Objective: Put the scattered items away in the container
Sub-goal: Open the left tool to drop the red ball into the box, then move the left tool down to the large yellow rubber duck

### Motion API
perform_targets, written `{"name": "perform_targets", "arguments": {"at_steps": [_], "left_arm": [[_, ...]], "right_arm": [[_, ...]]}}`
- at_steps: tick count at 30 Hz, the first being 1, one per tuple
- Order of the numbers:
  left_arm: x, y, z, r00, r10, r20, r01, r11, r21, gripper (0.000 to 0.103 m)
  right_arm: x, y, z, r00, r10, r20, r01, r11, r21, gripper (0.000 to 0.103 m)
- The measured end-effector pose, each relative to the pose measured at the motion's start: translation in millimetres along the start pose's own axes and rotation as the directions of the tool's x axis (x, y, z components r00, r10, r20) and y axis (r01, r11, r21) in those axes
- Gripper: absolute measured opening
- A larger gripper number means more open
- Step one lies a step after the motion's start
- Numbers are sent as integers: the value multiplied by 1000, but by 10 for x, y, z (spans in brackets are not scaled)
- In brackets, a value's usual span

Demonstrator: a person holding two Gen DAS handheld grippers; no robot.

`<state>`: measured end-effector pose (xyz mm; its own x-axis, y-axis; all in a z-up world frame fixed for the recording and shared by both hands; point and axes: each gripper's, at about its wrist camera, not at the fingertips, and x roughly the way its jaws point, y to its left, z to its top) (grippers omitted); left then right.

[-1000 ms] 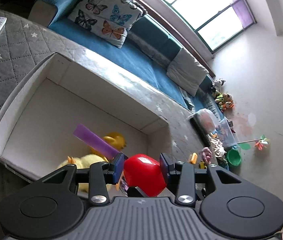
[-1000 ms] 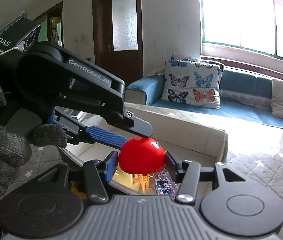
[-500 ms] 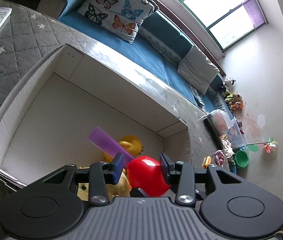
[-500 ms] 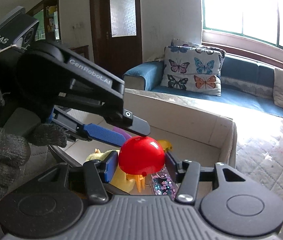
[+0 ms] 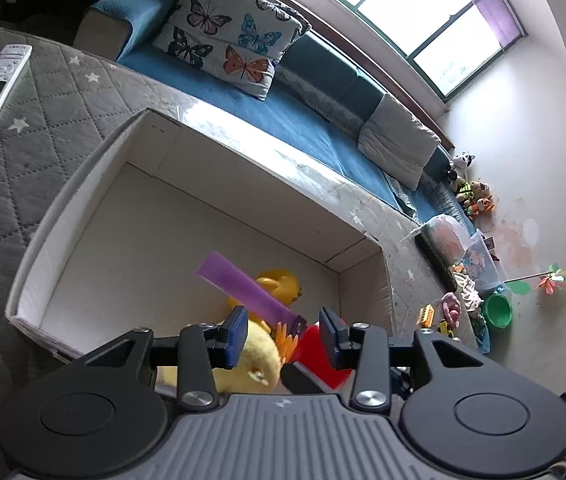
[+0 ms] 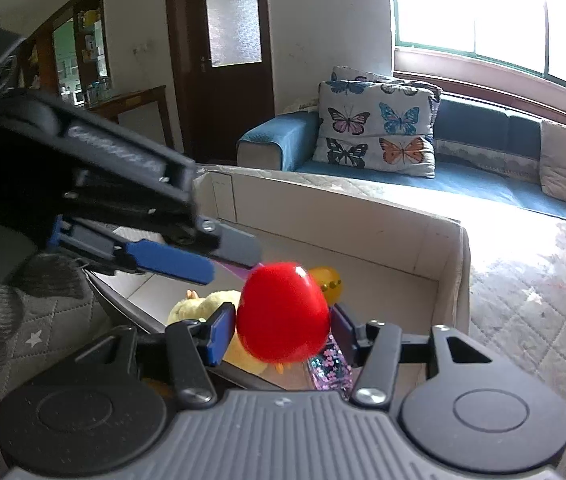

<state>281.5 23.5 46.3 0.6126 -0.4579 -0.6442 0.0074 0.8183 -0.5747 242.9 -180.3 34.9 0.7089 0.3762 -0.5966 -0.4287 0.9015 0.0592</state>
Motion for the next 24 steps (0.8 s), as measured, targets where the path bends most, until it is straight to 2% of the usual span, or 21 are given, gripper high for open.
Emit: {"name": "perform_targets", "arguments": {"at_steps": [13, 24], "left_arm": [[-396, 46, -250, 999, 16, 40, -18, 998, 57, 42], [-726, 156, -568, 997, 50, 67, -57, 993, 107, 42]], "right_arm": [[-247, 95, -44, 999, -17, 37, 18, 1000, -11, 54], [-591, 321, -260, 998, 27, 48, -25, 999, -40, 54]]}}
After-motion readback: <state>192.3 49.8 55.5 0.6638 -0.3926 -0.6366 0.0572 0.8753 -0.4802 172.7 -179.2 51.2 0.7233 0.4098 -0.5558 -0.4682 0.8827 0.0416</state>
